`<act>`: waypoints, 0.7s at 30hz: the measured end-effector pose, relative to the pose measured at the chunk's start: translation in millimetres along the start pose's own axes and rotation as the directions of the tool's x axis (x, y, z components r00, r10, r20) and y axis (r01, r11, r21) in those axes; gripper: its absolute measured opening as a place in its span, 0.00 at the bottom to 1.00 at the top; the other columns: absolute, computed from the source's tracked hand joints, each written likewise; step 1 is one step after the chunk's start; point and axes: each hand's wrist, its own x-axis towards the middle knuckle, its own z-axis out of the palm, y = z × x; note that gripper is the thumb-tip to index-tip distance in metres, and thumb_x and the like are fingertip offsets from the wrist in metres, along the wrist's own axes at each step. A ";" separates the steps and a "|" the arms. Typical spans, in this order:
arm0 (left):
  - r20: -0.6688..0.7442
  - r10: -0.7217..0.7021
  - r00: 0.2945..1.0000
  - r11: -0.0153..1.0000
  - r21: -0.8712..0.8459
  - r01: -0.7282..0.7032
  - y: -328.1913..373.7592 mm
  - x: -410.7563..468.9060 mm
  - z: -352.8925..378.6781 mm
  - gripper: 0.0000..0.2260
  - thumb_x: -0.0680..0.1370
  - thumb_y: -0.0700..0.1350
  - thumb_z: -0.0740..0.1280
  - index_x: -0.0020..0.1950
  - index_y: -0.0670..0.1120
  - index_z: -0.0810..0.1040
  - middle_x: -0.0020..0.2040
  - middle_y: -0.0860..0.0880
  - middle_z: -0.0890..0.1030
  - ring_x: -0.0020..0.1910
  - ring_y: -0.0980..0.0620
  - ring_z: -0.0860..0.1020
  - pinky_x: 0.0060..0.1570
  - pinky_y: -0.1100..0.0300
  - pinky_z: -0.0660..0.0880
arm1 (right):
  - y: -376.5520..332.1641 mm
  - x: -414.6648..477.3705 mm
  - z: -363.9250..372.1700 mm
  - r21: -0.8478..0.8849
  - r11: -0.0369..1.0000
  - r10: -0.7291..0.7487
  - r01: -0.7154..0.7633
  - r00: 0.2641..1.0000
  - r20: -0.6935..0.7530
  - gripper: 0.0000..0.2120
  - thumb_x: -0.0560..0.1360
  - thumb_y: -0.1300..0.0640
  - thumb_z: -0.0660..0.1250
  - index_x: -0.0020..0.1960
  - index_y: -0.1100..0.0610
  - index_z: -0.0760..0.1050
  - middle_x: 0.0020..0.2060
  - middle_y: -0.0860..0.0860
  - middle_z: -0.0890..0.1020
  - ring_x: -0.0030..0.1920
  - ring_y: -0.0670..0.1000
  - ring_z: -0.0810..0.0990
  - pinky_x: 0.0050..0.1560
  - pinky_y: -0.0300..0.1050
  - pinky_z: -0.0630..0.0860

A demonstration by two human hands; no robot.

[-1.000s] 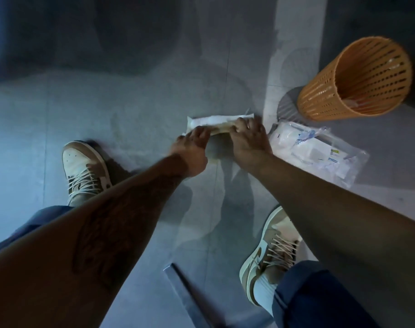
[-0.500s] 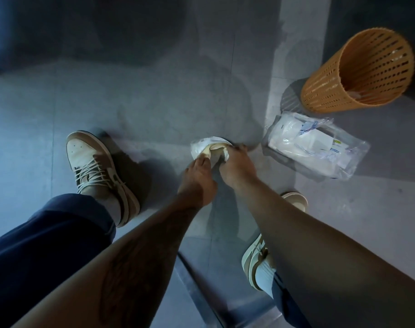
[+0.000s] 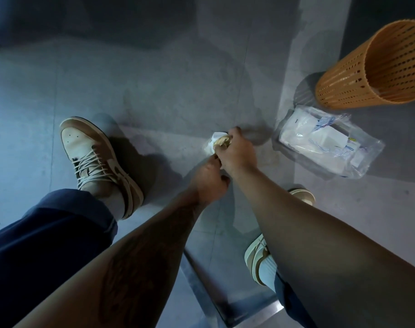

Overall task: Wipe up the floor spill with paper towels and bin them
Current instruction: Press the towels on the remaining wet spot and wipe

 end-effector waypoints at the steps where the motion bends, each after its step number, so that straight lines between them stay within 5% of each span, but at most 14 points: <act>1: 0.032 0.025 0.999 0.999 0.032 -0.026 -2.4 -0.9 -0.4 0.21 0.74 0.44 0.66 0.68 0.46 0.72 0.57 0.48 0.82 0.52 0.47 0.81 0.43 0.61 0.73 | -2.1 2.4 0.8 -0.066 0.997 -0.044 0.045 0.999 0.014 0.15 0.72 0.50 0.69 0.55 0.54 0.71 0.48 0.54 0.83 0.49 0.60 0.81 0.40 0.44 0.70; 5: 0.091 0.167 0.982 0.984 0.041 -0.171 -7.5 -3.6 -3.9 0.25 0.72 0.39 0.65 0.71 0.42 0.70 0.61 0.45 0.79 0.53 0.47 0.80 0.45 0.62 0.73 | -2.1 14.4 3.0 -0.276 0.943 -0.164 0.183 0.982 0.090 0.16 0.74 0.53 0.67 0.61 0.52 0.72 0.51 0.55 0.83 0.51 0.61 0.81 0.41 0.43 0.67; 10: -0.079 0.266 0.961 0.963 0.070 -0.261 -23.3 -7.7 -10.7 0.19 0.71 0.37 0.64 0.62 0.42 0.78 0.57 0.45 0.80 0.53 0.45 0.76 0.47 0.57 0.73 | 7.2 22.0 -5.4 -0.373 0.852 -0.315 0.369 0.928 0.198 0.10 0.75 0.53 0.68 0.55 0.52 0.77 0.53 0.54 0.80 0.52 0.60 0.81 0.44 0.46 0.72; 16: -0.189 0.213 0.959 0.970 0.163 -0.183 -66.8 -4.5 -39.3 0.21 0.73 0.42 0.62 0.66 0.43 0.76 0.62 0.45 0.77 0.59 0.45 0.74 0.56 0.48 0.76 | 10.4 47.1 -24.8 -0.361 0.883 -0.311 0.300 0.950 0.030 0.07 0.75 0.56 0.66 0.51 0.53 0.80 0.52 0.56 0.81 0.52 0.60 0.80 0.48 0.46 0.70; 21: -0.218 0.162 0.962 0.981 0.137 -0.134 -73.0 3.1 -49.3 0.20 0.73 0.40 0.63 0.64 0.42 0.77 0.61 0.43 0.78 0.59 0.42 0.75 0.57 0.46 0.75 | -2.3 21.3 0.6 -0.324 0.820 -0.390 0.471 0.876 0.284 0.06 0.72 0.54 0.69 0.47 0.55 0.80 0.50 0.54 0.79 0.50 0.60 0.80 0.47 0.48 0.76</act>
